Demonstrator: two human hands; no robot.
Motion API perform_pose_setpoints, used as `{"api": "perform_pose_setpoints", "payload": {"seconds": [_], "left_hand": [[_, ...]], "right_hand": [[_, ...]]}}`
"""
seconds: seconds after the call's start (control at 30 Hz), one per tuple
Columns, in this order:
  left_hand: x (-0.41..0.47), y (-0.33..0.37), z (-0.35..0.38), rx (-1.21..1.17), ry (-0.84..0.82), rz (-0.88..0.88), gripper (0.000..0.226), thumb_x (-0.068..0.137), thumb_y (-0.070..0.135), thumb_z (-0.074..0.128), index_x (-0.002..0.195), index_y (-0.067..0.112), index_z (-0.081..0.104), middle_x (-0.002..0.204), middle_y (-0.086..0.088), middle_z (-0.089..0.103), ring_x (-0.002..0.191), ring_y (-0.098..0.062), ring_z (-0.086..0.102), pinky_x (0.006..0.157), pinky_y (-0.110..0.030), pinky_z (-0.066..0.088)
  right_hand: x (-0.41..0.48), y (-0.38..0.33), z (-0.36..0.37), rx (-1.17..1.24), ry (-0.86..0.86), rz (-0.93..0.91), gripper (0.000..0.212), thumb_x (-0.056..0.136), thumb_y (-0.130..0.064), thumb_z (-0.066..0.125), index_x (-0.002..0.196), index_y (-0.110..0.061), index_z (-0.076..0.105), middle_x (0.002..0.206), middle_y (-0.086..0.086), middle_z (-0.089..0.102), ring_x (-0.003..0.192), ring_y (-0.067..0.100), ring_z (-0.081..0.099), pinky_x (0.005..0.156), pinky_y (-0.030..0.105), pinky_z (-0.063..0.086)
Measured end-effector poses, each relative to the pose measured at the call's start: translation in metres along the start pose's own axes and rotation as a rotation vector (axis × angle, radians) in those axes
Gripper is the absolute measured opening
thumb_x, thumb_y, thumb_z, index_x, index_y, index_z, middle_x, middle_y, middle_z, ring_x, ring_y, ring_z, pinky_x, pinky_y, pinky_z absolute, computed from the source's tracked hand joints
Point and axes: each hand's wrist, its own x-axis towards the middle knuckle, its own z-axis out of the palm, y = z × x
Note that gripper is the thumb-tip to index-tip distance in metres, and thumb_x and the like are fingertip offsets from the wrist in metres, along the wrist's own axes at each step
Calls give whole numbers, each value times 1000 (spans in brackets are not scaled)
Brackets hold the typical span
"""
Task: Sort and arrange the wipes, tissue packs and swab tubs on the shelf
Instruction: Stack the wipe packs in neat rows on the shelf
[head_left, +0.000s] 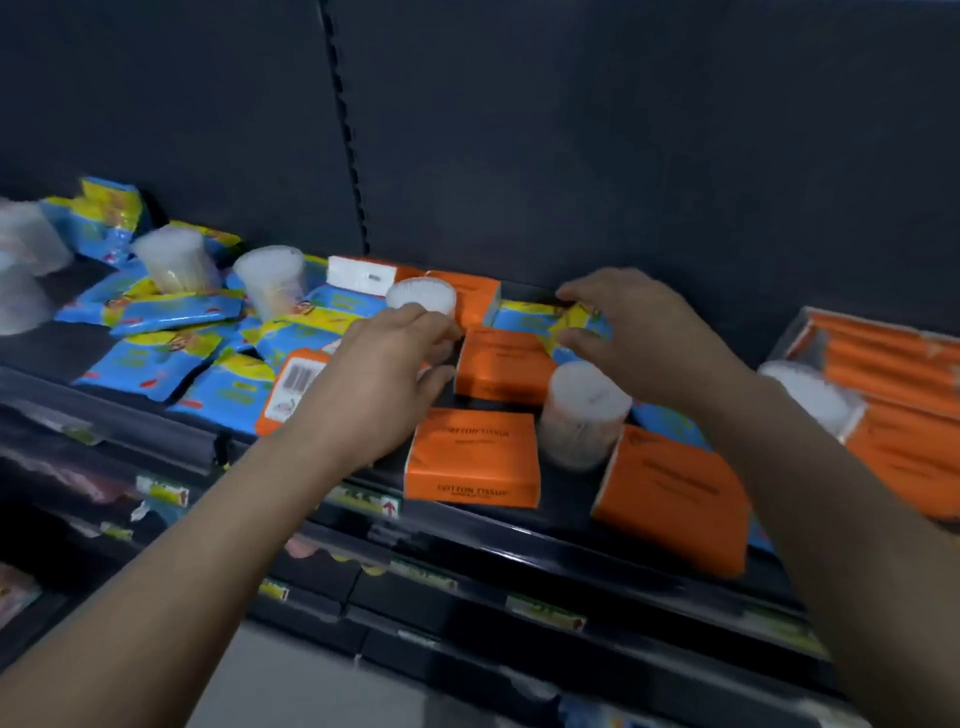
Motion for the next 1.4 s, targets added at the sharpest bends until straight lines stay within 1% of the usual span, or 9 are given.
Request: {"api": "perform_pose_setpoints", "payload": {"seconds": [0.13, 0.3, 0.43, 0.7, 0.83, 0.97, 1.17, 1.27, 1.4], "left_hand": [[51, 0, 27, -41, -73, 124, 29, 79, 21, 59, 106, 11, 63, 98, -7, 61, 96, -30, 56, 85, -41, 43], [117, 11, 71, -3, -203, 153, 34, 84, 19, 61, 117, 11, 57, 113, -10, 57, 108, -30, 52, 93, -41, 39], [151, 15, 109, 46, -337, 93, 42, 85, 29, 62, 122, 12, 52, 121, -11, 55, 113, -31, 51, 95, -40, 40], [172, 26, 157, 72, -551, -48, 85, 70, 50, 73, 132, 9, 32, 130, -19, 47, 117, -35, 49, 93, -41, 43], [177, 28, 163, -1, -594, -83, 97, 65, 45, 79, 136, 8, 25, 135, -19, 43, 119, -34, 47, 94, -38, 42], [180, 31, 163, -84, -583, -72, 97, 62, 33, 84, 135, 5, 26, 137, -19, 40, 122, -33, 44, 94, -33, 38], [186, 34, 153, -75, -493, 21, 44, 73, 24, 76, 101, 8, 46, 102, -11, 45, 99, -32, 52, 73, -29, 34], [188, 35, 140, -107, -426, 60, 34, 75, 24, 73, 90, 12, 44, 93, -5, 42, 91, -28, 52, 71, -30, 35], [184, 32, 114, -179, -303, 51, 32, 74, 22, 73, 82, 13, 43, 83, -3, 47, 78, -23, 48, 64, -30, 31]], "right_hand": [[-12, 40, -8, -62, 8, 221, 42, 89, -27, 59, 128, -13, 53, 125, 10, 56, 116, 28, 48, 97, 41, 39], [-13, 91, 2, -103, -81, 375, 47, 87, -28, 62, 129, -11, 52, 126, 14, 55, 118, 31, 49, 98, 39, 41], [-6, 115, 24, -69, -268, 404, 60, 82, -37, 67, 133, -14, 47, 126, 14, 53, 118, 31, 49, 96, 38, 43], [3, 127, 44, -70, -678, 486, 98, 68, -55, 74, 145, -18, 26, 138, 10, 39, 124, 28, 43, 100, 39, 42], [8, 121, 44, -94, -796, 519, 108, 67, -53, 76, 148, -19, 14, 142, 9, 32, 125, 28, 43, 95, 37, 45], [8, 116, 44, -77, -783, 611, 109, 65, -49, 79, 145, -13, 15, 140, 13, 32, 123, 31, 45, 94, 38, 45], [5, 115, 41, -21, -714, 637, 95, 69, -36, 80, 138, -5, 21, 131, 17, 43, 116, 31, 50, 84, 32, 45], [5, 116, 32, 14, -641, 585, 72, 76, -25, 76, 129, -2, 34, 124, 13, 52, 110, 27, 53, 72, 24, 38], [14, 114, 10, -21, -522, 482, 28, 80, -22, 69, 95, -7, 51, 103, 7, 54, 99, 24, 54, 69, 26, 38]]}}
